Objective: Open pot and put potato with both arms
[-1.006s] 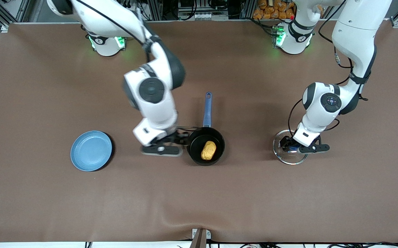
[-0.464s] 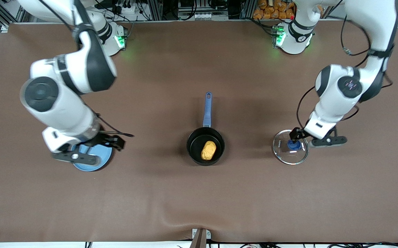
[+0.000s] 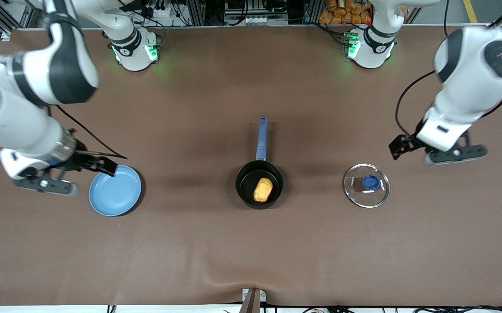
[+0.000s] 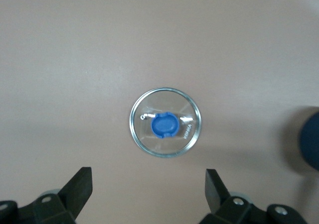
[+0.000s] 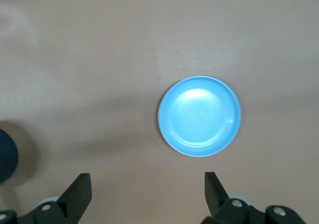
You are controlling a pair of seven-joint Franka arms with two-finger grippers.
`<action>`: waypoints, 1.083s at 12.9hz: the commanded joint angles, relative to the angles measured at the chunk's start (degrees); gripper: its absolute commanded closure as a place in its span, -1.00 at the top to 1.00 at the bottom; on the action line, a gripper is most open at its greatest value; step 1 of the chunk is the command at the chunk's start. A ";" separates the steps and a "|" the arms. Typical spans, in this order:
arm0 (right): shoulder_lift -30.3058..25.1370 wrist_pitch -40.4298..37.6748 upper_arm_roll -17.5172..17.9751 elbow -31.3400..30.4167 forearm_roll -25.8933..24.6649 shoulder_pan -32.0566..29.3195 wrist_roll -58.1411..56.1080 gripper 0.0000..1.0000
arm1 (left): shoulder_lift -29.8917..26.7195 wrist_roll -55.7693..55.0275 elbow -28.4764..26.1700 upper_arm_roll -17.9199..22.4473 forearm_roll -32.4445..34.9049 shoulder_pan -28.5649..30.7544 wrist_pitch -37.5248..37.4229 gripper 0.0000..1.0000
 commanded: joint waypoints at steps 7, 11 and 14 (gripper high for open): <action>-21.47 3.59 1.21 -19.72 -0.37 -10.34 -11.98 1.00 | 2.03 5.22 23.89 1.50 -1.61 4.03 -24.37 1.00; -26.31 -1.94 1.21 -20.07 -0.55 -11.05 -11.46 1.00 | 1.94 5.22 25.91 3.00 -1.70 4.03 -27.71 1.00; -28.34 -5.37 1.65 -19.46 -1.25 -11.05 -11.37 1.00 | 0.46 6.78 24.87 3.53 -1.78 4.03 -27.97 1.00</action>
